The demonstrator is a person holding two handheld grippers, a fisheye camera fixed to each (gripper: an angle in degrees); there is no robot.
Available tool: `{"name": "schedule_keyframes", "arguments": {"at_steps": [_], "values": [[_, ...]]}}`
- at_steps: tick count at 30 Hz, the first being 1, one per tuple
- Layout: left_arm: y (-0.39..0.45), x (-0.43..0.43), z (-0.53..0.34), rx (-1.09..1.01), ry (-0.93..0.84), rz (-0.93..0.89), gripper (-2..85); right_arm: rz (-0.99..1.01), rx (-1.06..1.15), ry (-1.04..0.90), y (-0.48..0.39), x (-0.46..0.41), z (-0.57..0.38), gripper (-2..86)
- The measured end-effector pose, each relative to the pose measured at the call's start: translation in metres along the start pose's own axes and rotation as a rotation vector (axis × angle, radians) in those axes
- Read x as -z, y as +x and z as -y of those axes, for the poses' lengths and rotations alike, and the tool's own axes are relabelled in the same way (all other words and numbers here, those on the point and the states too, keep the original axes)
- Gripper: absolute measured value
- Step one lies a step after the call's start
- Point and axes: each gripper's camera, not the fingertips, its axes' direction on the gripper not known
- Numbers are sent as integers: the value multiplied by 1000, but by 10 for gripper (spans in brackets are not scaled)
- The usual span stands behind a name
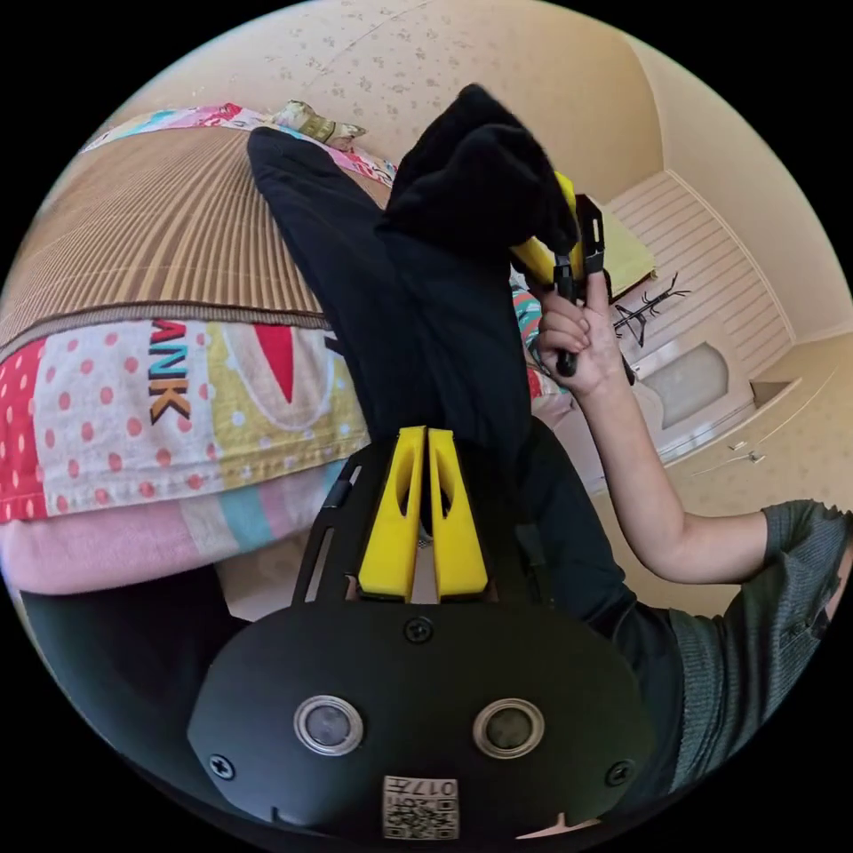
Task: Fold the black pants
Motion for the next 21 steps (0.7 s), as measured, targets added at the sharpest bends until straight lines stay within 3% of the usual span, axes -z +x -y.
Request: {"name": "schedule_keyframes", "arguments": {"at_steps": [4,13,15,21], "values": [[-6,22,-8,9,108,-18,-10,-8,26,36,-7,8,1,178],[-4,36,-9,-6,204,35,-10,-470,-297,-73,-22,58,-78,187],[-6,30,-5,-4,193,24,-10,-464,-361,-122,-10,59,-91,196],[5,33,-1,-57,212,44,-10,-206,-434,-208,49,29,-98,200]]}}
